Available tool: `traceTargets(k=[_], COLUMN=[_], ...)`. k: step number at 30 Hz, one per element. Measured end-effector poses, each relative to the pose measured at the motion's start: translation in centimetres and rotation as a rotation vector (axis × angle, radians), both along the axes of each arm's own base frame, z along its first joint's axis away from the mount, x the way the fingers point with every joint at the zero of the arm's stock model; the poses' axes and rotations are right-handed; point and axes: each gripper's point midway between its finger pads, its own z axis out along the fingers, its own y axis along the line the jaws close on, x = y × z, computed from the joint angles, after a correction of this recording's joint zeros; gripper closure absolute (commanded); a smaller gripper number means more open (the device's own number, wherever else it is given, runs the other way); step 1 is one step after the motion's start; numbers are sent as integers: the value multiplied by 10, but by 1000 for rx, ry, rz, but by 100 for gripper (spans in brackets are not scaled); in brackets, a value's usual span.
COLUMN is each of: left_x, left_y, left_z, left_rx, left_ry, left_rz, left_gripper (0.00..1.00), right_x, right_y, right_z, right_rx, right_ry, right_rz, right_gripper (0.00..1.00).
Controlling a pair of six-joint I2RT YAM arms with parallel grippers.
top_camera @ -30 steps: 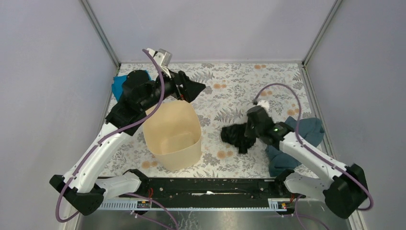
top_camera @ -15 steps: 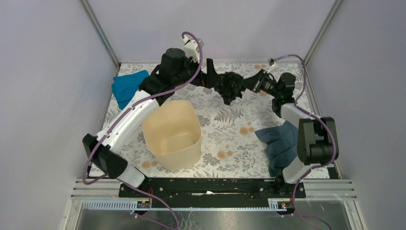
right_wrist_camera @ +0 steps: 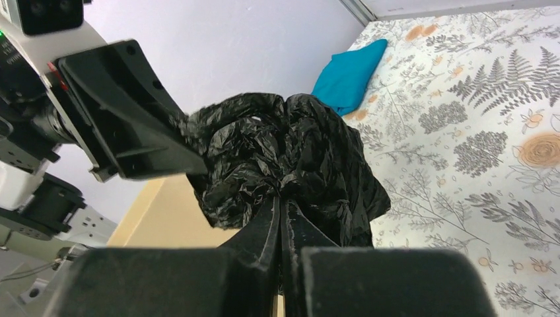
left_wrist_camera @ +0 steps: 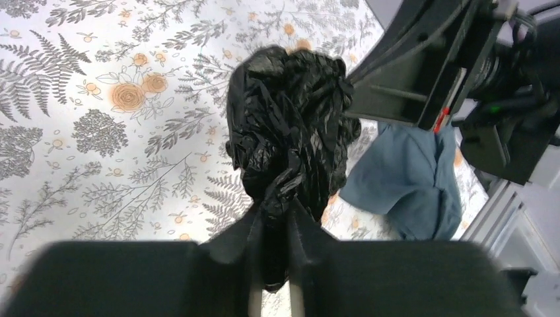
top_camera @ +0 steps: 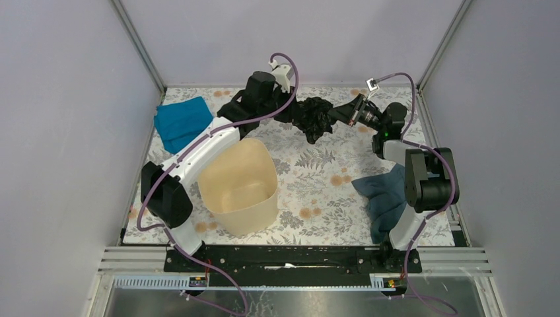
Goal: Put the trash bags into the trash bin
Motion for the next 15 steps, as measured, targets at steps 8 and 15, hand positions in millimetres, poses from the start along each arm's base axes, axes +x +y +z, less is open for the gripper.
traceTargets(k=[8,15], left_x=[-3,-22], left_y=[40,72], left_z=[-4,64], left_rx=[-24,-146], left_ry=[-48,-240], left_rz=[91,137], left_gripper=[100,100], right_x=[15,25], right_y=[-19,-58], right_z=[-45,-82], right_rx=[-185,-452], right_ry=[83,151], right_rz=[-249,-516], right_gripper=[81,48])
